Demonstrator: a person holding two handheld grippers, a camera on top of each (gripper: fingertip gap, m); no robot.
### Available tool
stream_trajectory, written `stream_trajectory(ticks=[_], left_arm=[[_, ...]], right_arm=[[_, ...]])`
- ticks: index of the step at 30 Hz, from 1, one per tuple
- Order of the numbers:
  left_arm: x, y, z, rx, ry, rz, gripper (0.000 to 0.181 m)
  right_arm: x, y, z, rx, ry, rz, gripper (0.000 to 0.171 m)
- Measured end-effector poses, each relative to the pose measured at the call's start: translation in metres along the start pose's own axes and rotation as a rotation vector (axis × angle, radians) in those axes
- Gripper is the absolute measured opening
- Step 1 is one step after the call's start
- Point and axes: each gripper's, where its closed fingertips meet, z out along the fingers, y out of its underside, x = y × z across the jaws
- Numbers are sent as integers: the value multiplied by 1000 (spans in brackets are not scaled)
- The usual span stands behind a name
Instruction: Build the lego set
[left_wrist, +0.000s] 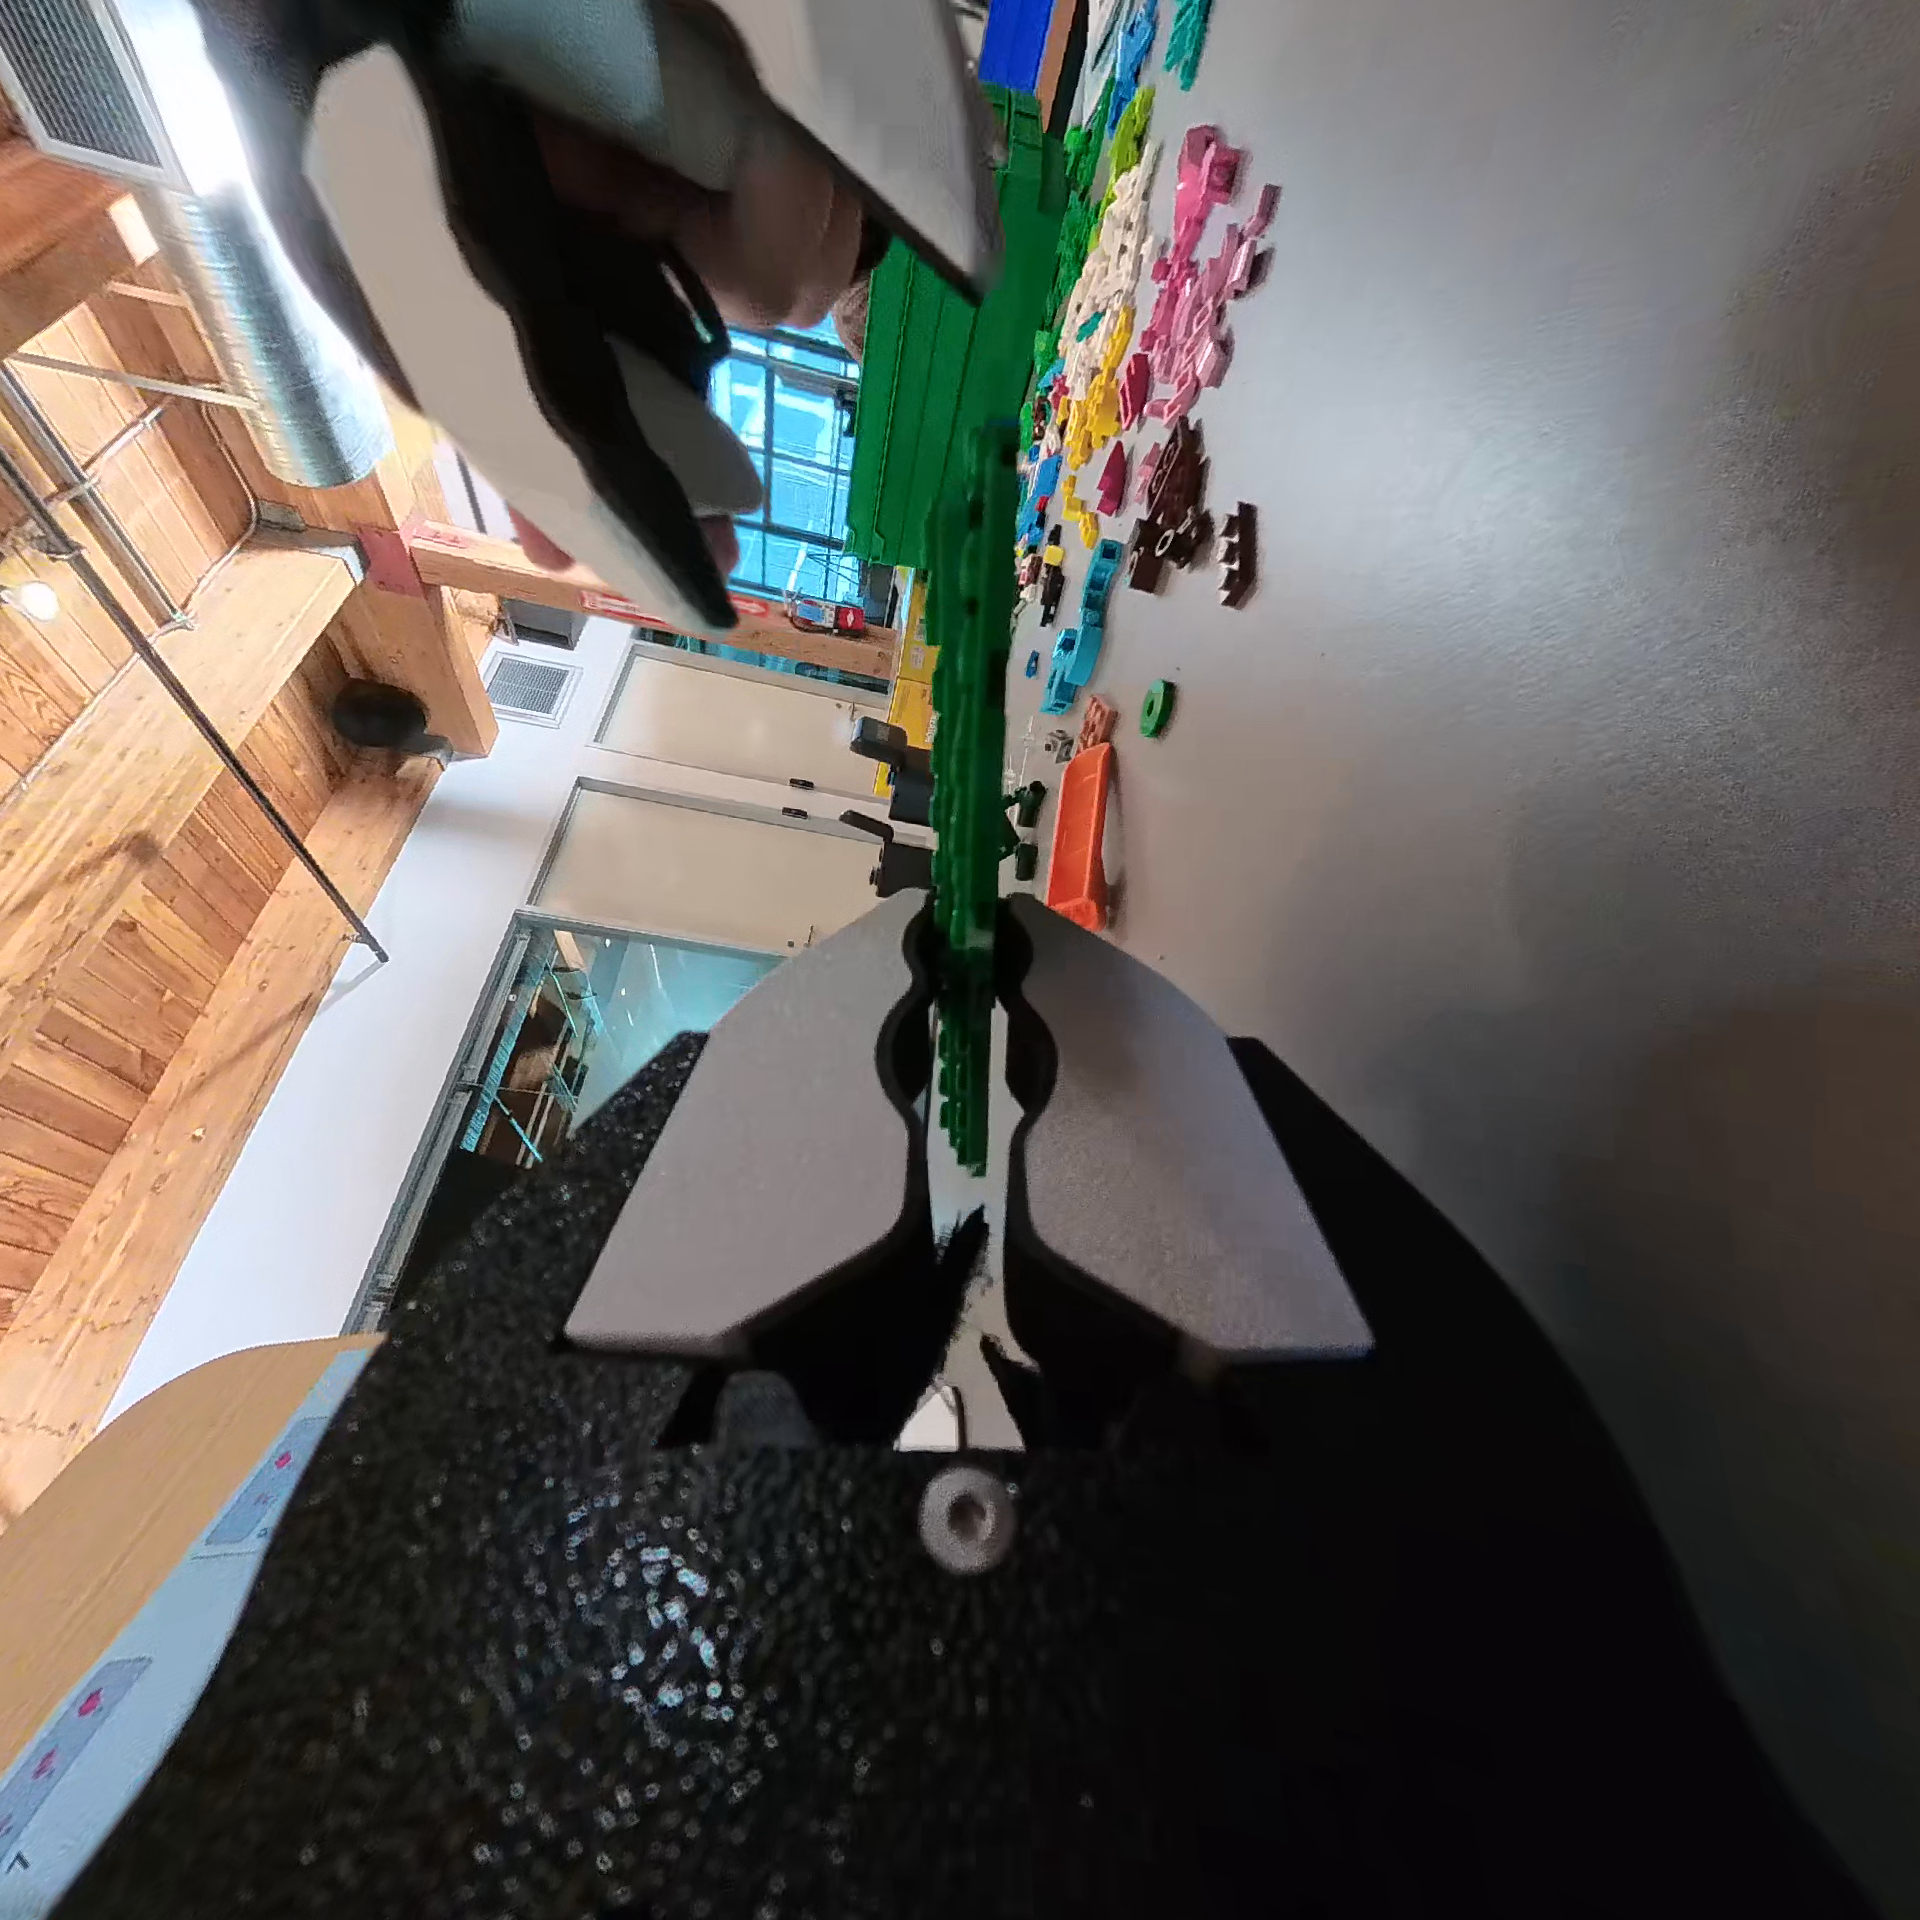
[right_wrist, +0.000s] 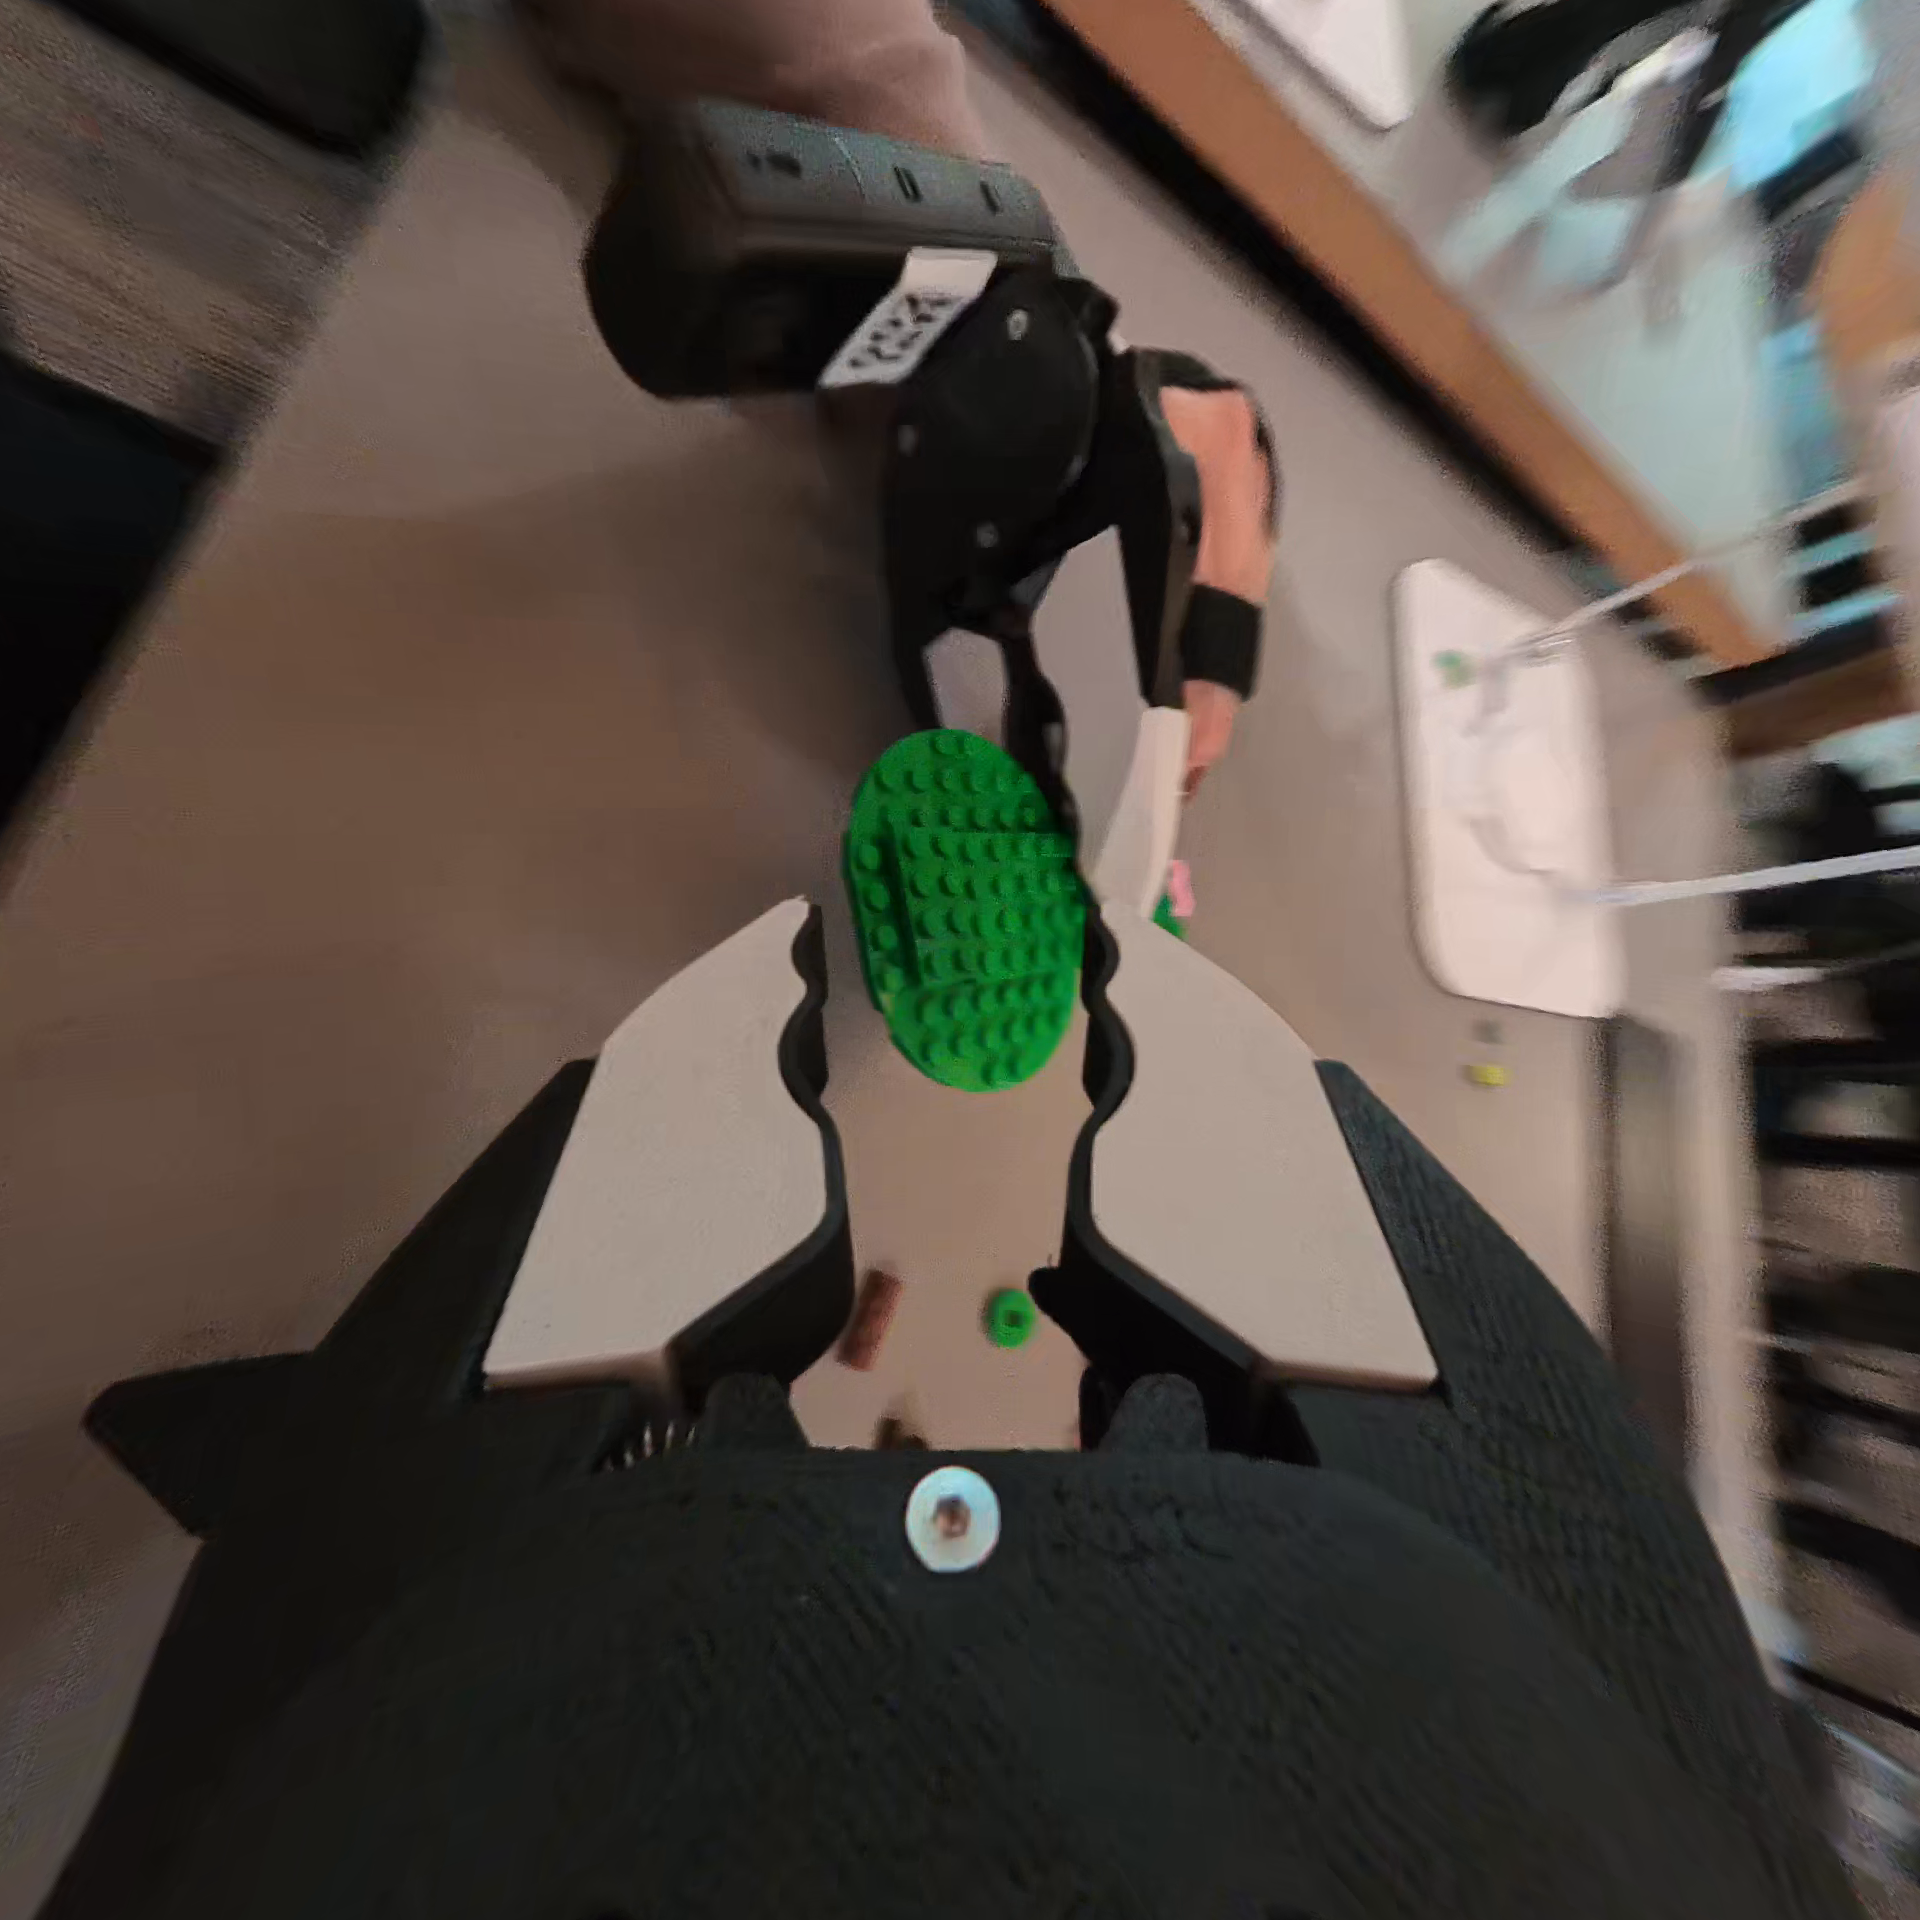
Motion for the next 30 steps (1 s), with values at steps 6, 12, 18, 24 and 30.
stream_trajectory(ticks=[6, 12, 18, 24, 30], left_arm=[[0, 2, 1, -4, 6, -23, 9], [0, 3, 1, -8, 5, -32, 9], [0, 3, 2, -9, 7, -36, 9], [-1, 3, 2, -11, 4, -39, 9], [-2, 2, 2, -8, 1, -46, 9]], right_arm=[[0, 6, 16, -88, 391, -440, 53], [1, 2, 25, -81, 515, -577, 26], [5, 6, 26, -122, 571, -623, 10], [6, 6, 25, -141, 585, -631, 8], [7, 6, 23, -142, 573, -587, 8]])
